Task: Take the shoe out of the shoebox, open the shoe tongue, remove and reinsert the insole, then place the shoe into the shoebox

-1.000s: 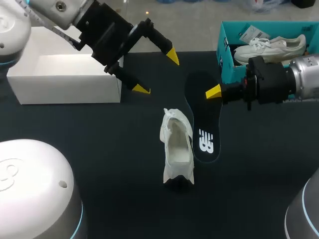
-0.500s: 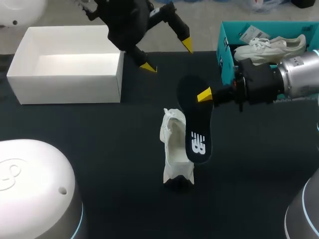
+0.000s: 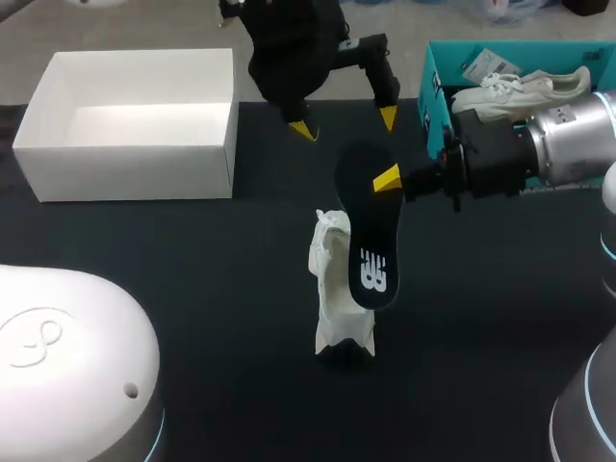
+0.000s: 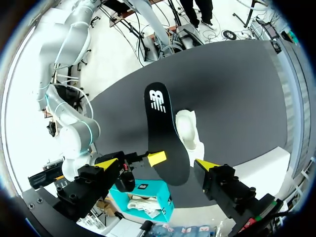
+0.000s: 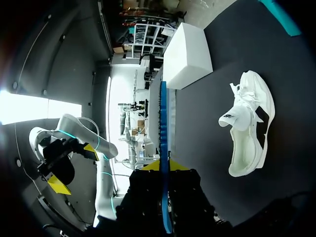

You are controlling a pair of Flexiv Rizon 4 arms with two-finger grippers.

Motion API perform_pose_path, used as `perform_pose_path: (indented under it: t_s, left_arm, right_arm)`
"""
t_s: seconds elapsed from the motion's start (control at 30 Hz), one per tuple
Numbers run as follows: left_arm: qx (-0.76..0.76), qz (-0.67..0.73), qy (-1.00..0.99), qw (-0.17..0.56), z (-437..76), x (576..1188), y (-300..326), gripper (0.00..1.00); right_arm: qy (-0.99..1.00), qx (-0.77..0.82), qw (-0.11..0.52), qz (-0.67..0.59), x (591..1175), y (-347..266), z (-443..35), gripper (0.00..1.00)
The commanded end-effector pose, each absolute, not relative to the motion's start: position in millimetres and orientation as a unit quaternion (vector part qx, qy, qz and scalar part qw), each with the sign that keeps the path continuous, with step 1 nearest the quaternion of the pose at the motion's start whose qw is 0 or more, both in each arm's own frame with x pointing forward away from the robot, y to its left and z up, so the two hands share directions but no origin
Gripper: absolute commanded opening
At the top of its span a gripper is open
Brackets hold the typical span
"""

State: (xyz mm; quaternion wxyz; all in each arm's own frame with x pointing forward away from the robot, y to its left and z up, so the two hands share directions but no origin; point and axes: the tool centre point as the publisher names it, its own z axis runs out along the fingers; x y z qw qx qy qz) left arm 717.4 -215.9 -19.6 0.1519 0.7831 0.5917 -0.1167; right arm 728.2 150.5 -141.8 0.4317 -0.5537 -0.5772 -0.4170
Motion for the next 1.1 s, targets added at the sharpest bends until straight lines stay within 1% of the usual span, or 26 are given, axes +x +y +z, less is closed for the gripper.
perform_pose_path:
  t_s: [0.03,0.37,0.73,1.1]
  left_arm:
    - [0.798,0.028,0.602,-0.007,-18.5,725.6,-229.1,1.00]
    - [0.779,0.020,0.627,-0.009,-23.6,724.1,-226.1,1.00]
    - [0.777,0.004,0.629,0.005,-27.3,720.2,-228.0,1.00]
    - [0.760,-0.007,0.648,0.039,-26.1,719.3,-230.6,1.00]
  right_arm:
    - [-0.573,-0.558,0.429,-0.420,728.6,150.2,-141.6,0.00]
    - [-0.546,-0.579,0.408,-0.447,734.4,140.7,-136.3,0.00]
    - [-0.536,-0.568,0.428,-0.456,734.7,140.0,-133.7,0.00]
    - [-0.509,-0.569,0.443,-0.470,734.5,137.0,-134.0,0.00]
